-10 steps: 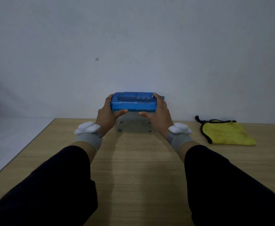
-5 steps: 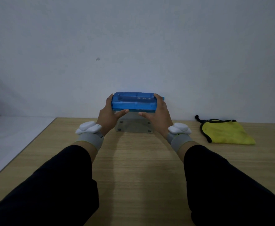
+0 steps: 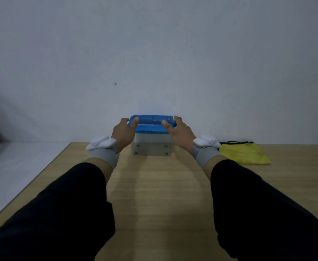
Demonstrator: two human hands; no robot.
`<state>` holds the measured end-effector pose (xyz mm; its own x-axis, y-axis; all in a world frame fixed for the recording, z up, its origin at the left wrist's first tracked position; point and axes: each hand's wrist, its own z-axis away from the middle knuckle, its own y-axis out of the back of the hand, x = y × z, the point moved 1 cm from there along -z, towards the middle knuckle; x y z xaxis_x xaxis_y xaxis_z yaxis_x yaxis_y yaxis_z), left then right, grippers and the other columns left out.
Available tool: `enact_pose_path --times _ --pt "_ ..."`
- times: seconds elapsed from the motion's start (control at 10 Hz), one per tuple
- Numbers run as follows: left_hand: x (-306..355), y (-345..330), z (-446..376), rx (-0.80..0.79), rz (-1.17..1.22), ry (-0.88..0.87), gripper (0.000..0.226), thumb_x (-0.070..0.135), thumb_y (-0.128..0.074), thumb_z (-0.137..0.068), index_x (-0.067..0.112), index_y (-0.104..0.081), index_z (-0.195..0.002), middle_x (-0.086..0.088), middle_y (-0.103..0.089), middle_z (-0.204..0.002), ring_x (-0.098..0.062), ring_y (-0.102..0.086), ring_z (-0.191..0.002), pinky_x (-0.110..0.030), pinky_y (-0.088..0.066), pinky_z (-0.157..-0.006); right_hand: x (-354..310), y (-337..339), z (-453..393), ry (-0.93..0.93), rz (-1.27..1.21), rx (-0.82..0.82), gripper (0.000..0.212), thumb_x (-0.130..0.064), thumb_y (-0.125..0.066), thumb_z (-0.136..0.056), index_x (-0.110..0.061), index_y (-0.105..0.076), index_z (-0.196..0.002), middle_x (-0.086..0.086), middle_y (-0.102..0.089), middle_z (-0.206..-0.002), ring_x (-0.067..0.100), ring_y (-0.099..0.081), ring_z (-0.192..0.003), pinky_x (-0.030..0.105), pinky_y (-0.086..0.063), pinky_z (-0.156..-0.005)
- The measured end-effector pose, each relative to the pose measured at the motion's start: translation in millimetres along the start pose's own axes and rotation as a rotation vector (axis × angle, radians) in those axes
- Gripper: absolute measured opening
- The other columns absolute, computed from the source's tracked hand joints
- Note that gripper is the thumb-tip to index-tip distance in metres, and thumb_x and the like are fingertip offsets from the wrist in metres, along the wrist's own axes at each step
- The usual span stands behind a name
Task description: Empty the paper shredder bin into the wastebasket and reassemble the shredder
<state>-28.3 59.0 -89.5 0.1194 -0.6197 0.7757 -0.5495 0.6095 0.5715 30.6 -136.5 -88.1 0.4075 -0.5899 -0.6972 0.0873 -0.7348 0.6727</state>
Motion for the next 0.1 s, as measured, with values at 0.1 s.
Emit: enact_pose_path --times 0.1 --pt "12.2 9.6 9.5 0.033 0.032 -0.017 0.069 0.059 -0.034 -0.093 0.008 -0.04 -0.138 -0.018 -0.053 -0.133 -0.033 -0.049 -0.122 -0.03 -0.034 -0.086 -7.1 11.6 11.1 0.005 -0.052 0.035 0.078 -0.062 -0.037 -0.093 -0.011 -0.024 -0.149 0.017 -0.041 -0.148 0.033 -0.042 -0.132 0.033 -0.035 -0.097"
